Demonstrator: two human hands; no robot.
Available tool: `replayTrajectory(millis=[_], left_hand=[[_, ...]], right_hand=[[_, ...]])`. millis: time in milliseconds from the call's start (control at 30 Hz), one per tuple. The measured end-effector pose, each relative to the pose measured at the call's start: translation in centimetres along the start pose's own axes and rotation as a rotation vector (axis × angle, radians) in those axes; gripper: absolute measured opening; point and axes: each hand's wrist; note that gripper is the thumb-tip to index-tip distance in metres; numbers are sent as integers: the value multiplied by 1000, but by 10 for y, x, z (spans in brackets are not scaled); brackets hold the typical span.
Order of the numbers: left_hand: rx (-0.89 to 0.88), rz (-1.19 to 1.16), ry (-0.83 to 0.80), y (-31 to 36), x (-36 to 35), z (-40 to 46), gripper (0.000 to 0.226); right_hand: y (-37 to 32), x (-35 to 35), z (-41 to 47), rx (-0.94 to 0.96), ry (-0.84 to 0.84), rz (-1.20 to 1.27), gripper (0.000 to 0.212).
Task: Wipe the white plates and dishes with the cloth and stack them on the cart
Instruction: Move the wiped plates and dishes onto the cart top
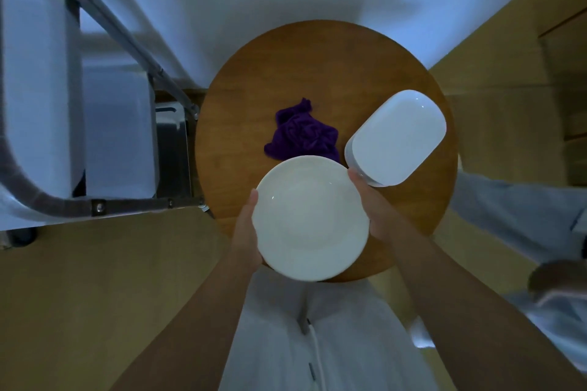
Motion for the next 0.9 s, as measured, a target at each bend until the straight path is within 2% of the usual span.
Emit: replayTrajectory(millis=[100, 200, 333, 500, 633, 733, 900], left_hand=[[-4, -67, -9, 0, 5, -1, 51], [-9, -93, -44, -3, 11, -4, 49], [-66, -50, 35, -8, 12, -21, 39], [-187, -62, 109, -10, 9, -61, 44], [-286, -130, 106, -13, 13, -104, 47], [-352, -115, 165, -13, 17, -141, 41], [-455, -112, 267, -14, 36, -204, 36]], right_hand=[[3, -1, -1, -25, 18, -18, 34], [7, -1, -2, -36, -17, -21, 37], [11, -4, -8, -46, -72, -59, 43], [2, -25, -26, -73, -75, -117, 41], [-3, -56, -47, -88, -107, -216, 54], [-2, -83, -61, -50, -127, -280, 58], [2, -140, -88, -41, -251, -360, 47]])
Point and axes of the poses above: each hand's wrist, its own z-axis towards the middle knuckle, its own x-axis out of the back of the hand, y = z × x, and after that the axes turned 11 degrees about -y, right-handed
